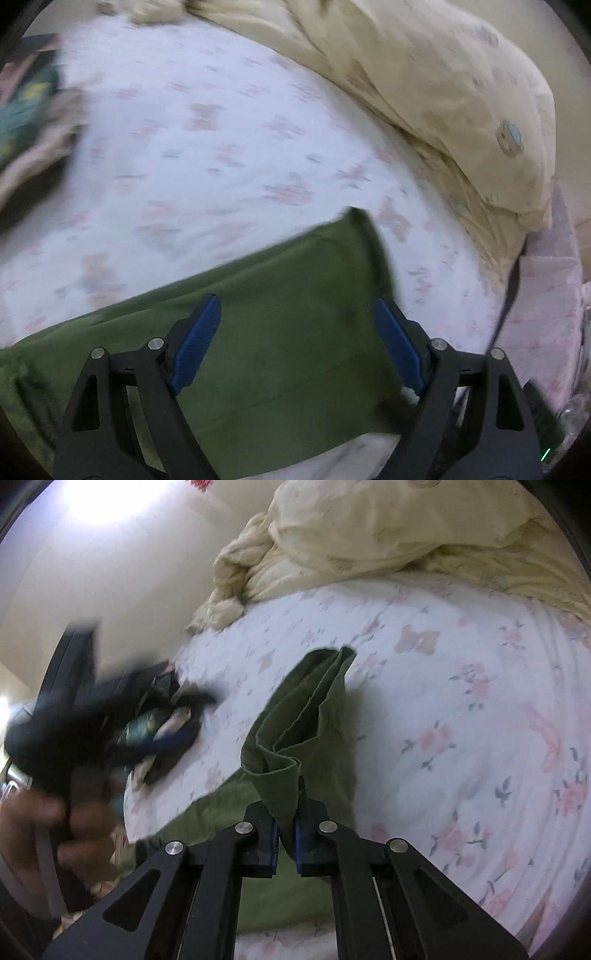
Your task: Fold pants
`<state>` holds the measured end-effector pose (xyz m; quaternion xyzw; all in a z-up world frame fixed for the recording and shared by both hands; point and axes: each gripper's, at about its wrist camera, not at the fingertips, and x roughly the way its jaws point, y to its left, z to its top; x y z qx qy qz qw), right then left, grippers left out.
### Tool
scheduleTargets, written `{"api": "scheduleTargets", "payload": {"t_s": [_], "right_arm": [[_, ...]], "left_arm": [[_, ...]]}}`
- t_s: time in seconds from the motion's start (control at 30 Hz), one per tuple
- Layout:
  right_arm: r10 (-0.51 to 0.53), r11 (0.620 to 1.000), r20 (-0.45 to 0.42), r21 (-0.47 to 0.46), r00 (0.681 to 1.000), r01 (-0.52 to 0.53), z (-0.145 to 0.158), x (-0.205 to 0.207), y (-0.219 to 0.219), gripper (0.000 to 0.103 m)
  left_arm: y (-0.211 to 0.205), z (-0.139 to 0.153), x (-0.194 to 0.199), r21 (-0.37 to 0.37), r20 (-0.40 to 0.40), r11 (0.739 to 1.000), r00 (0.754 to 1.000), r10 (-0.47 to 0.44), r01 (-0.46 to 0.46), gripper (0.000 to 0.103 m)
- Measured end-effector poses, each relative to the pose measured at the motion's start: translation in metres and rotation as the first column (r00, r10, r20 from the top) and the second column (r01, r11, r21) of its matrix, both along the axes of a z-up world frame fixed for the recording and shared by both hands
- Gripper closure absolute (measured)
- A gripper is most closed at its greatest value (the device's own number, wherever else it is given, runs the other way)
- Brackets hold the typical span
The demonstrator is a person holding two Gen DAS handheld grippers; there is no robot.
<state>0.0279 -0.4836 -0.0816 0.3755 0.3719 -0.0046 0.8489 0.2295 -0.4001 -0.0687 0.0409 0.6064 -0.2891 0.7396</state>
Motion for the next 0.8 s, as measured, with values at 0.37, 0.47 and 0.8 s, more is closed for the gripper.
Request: {"api": "scheduleTargets", "payload": {"t_s": [0.37, 0.47, 0.8], "right_arm": [[0.075, 0.997, -0.071, 0.023, 0.995, -0.074, -0.019, 0.006, 0.001, 0.098], [0.107, 0.994, -0.087, 0.032, 0.990, -0.105, -0.023, 0.010, 0.003, 0.098], [0.226, 0.974, 0.005, -0.035, 0.974, -0.226, 0.002, 0.013, 0.031, 0.099]], "left_arm": [[-0.104, -0.056, 0.010, 0.203, -0.005, 0.969, 0.989, -0.146, 0.144, 0.046], [-0.108, -0.057, 0.015, 0.242, 0.011, 0.954, 0.982, -0.188, 0.180, 0.090], [-0.040, -0.005, 0.033, 0.198, 0.068, 0.968, 0.984, -0.168, 0.151, 0.100]]}}
